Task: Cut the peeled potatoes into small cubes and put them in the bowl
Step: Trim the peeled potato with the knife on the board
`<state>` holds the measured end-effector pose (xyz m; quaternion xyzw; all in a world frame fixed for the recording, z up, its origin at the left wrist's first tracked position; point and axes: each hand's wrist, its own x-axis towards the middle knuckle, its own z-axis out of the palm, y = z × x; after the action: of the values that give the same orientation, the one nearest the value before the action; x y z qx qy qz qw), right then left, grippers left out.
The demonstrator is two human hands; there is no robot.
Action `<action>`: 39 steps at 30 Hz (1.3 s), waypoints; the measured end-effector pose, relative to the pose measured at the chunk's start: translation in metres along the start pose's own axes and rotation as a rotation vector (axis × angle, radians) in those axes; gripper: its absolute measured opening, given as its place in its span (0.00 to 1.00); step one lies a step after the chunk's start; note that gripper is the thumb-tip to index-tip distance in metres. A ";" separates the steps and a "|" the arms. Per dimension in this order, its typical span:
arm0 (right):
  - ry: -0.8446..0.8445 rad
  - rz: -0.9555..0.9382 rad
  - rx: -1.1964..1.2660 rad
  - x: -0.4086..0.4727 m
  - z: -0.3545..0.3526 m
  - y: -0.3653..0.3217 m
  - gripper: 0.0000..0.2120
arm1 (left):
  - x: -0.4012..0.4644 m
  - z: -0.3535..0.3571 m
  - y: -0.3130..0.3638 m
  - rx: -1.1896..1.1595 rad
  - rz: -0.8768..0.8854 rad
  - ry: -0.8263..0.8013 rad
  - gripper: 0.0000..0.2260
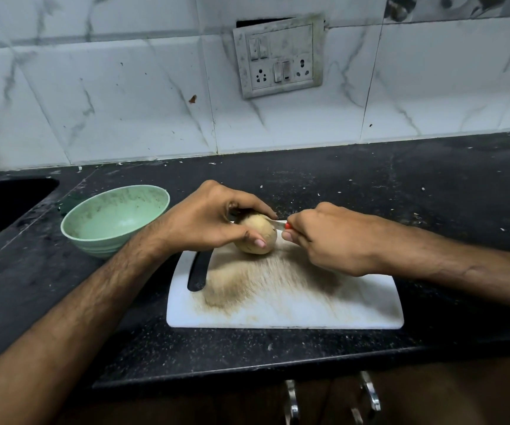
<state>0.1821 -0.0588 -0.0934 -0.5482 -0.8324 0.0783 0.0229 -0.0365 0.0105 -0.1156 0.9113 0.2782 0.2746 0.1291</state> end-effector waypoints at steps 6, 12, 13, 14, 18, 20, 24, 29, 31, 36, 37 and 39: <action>0.098 0.018 -0.065 0.002 0.013 -0.003 0.10 | -0.003 -0.001 -0.005 -0.007 0.001 0.036 0.18; 0.135 0.011 -0.057 0.005 0.019 -0.009 0.06 | -0.008 -0.003 -0.009 -0.093 -0.019 0.069 0.16; 0.137 0.011 -0.049 0.005 0.020 -0.009 0.06 | -0.008 -0.002 -0.010 -0.081 -0.006 0.066 0.16; 0.134 0.010 -0.038 0.005 0.021 -0.008 0.06 | -0.007 -0.002 -0.010 -0.071 0.002 0.060 0.16; 0.097 0.009 -0.018 0.009 0.018 -0.008 0.08 | -0.006 -0.003 -0.011 -0.101 -0.026 0.026 0.15; 0.070 0.017 -0.031 0.011 0.014 -0.008 0.09 | -0.008 -0.001 -0.012 -0.142 -0.040 0.041 0.15; -0.018 0.011 -0.085 0.012 0.004 -0.009 0.14 | -0.008 0.008 -0.013 -0.244 -0.079 0.073 0.14; 0.021 0.018 -0.115 0.007 0.008 -0.007 0.08 | -0.009 0.014 -0.012 -0.305 -0.084 0.102 0.14; 0.057 0.025 -0.108 0.003 0.016 -0.004 0.06 | -0.009 0.016 -0.011 -0.271 -0.063 0.097 0.14; 0.115 0.026 -0.104 0.000 0.028 0.001 0.05 | -0.003 0.015 -0.009 -0.237 -0.028 0.050 0.14; 0.106 0.024 -0.102 0.002 0.026 0.001 0.05 | -0.002 0.014 -0.010 -0.252 -0.034 0.052 0.14; 0.059 0.018 -0.095 0.005 0.018 0.001 0.06 | -0.002 0.016 -0.013 -0.312 -0.049 0.065 0.13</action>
<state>0.1783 -0.0556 -0.1114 -0.5582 -0.8291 0.0227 0.0204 -0.0345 0.0180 -0.1345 0.8637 0.2586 0.3408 0.2666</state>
